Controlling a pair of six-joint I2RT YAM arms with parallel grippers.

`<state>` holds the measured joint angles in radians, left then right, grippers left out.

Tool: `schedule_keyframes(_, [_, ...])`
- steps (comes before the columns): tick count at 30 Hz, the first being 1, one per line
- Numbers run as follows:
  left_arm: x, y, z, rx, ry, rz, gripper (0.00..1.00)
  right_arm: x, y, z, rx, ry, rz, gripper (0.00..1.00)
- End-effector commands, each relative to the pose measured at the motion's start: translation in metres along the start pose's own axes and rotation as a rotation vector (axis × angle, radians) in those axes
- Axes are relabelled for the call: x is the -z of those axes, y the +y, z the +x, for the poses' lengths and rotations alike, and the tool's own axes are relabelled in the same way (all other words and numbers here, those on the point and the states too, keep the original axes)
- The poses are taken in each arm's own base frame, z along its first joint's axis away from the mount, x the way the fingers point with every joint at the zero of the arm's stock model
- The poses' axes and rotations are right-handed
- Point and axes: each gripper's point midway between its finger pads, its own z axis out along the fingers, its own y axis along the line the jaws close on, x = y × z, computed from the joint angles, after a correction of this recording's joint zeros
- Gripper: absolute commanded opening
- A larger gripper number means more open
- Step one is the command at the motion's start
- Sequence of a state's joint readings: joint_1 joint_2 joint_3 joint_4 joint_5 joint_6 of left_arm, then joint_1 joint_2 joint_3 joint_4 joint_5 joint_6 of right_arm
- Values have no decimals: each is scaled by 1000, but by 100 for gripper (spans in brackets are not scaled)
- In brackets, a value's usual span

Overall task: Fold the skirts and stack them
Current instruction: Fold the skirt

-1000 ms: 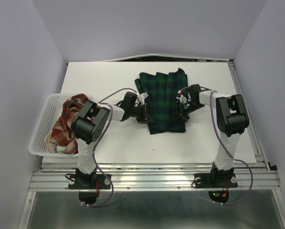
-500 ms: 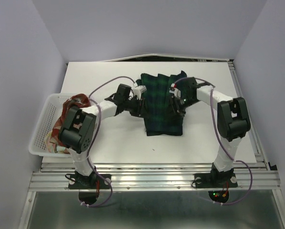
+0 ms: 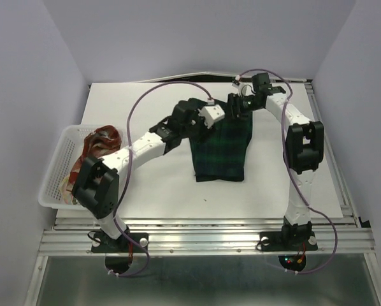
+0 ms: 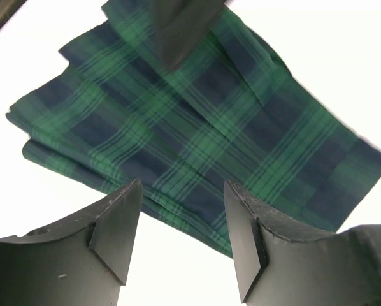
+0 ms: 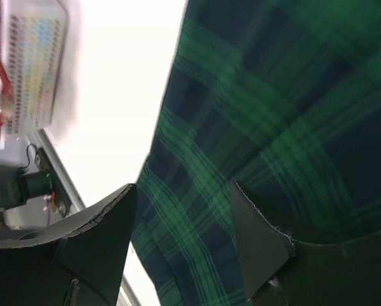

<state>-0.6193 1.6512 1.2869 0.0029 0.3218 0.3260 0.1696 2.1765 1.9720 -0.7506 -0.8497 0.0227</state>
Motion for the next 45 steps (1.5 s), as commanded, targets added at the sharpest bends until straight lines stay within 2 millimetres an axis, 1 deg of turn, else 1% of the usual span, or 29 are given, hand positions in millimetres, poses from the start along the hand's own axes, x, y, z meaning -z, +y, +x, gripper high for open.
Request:
schedule_keyframes(1, [1,-51,17,-370,107,-9,65,-6,2,36,-74,72,-34,65])
schedule_keyframes(2, [2,-67,38,-414,150,20,65,-6,2,39,-70,64,-34,65])
schedule_keyframes(3, [4,-78,43,-475,161,35,65,-6,9,44,-60,66,-38,65])
schedule_keyframes(4, [5,-102,60,-526,191,75,65,-11,0,59,-81,84,-23,65])
schedule_keyframes(5, [6,-114,65,-555,200,96,67,-13,-4,66,-88,94,-17,65])
schedule_keyframes(7, [5,-134,79,-600,223,142,69,-21,-10,83,-100,129,-11,64])
schedule_keyframes(8, [4,-136,85,-618,250,125,69,-27,-19,99,-136,162,0,63])
schedule_keyframes(9, [1,-149,95,-642,276,155,70,-30,-26,107,-118,180,4,63])
schedule_keyframes(10, [-1,-153,101,-644,291,165,70,-33,-30,115,-129,195,6,62])
schedule_keyframes(11, [-6,-157,108,-654,315,164,70,-37,-38,128,-145,221,15,61])
schedule_keyframes(12, [-9,-157,112,-659,328,156,70,-39,-42,134,-151,231,17,61])
schedule_keyframes(13, [-13,-156,115,-661,343,146,80,-40,-45,137,-153,237,23,61])
schedule_keyframes(14, [-17,-151,113,-665,353,111,81,-42,-49,142,-158,247,32,61])
schedule_keyframes(15, [-22,-150,120,-670,376,107,81,-43,-51,146,-158,253,33,61])
schedule_keyframes(16, [-25,-148,122,-671,380,95,81,-44,-52,147,-160,256,36,61])
schedule_keyframes(20, [-32,-149,126,-689,380,81,81,-46,-57,152,-167,265,42,60])
schedule_keyframes(23, [-36,-147,136,-726,401,51,76,-48,-59,153,-170,269,45,60])
schedule_keyframes(26, [-39,-138,140,-734,401,-18,64,-48,-59,154,-174,271,43,59])
schedule_keyframes(27, [-40,-135,141,-735,404,-36,60,-48,-58,153,-176,269,38,59])
schedule_keyframes(30, [-37,-133,142,-748,424,-39,33,-45,-52,150,-170,260,28,58])
schedule_keyframes(31, [-36,-134,140,-745,421,-33,19,-47,-47,151,-169,267,21,58])
schedule_keyframes(32, [-35,-135,139,-734,425,-33,16,-45,-45,148,-163,259,19,58])
schedule_keyframes(35, [-31,-135,130,-704,426,-38,12,-46,-37,147,-161,260,4,58])
schedule_keyframes(37, [-24,-136,123,-700,432,-24,6,-47,-30,146,-146,261,-2,58])
schedule_keyframes(38, [-20,-139,123,-696,451,8,2,-44,-25,141,-137,249,-10,59])
schedule_keyframes(41, [-10,-154,118,-671,461,102,0,-36,-10,98,-62,174,-14,61])
schedule_keyframes(43, [2,-161,118,-640,494,150,0,-28,-4,64,-9,107,25,63])
schedule_keyframes(44, [5,-170,118,-628,497,186,0,-21,6,29,55,39,29,64])
schedule_keyframes(45, [11,-173,123,-619,525,208,0,-19,10,12,87,8,33,64])
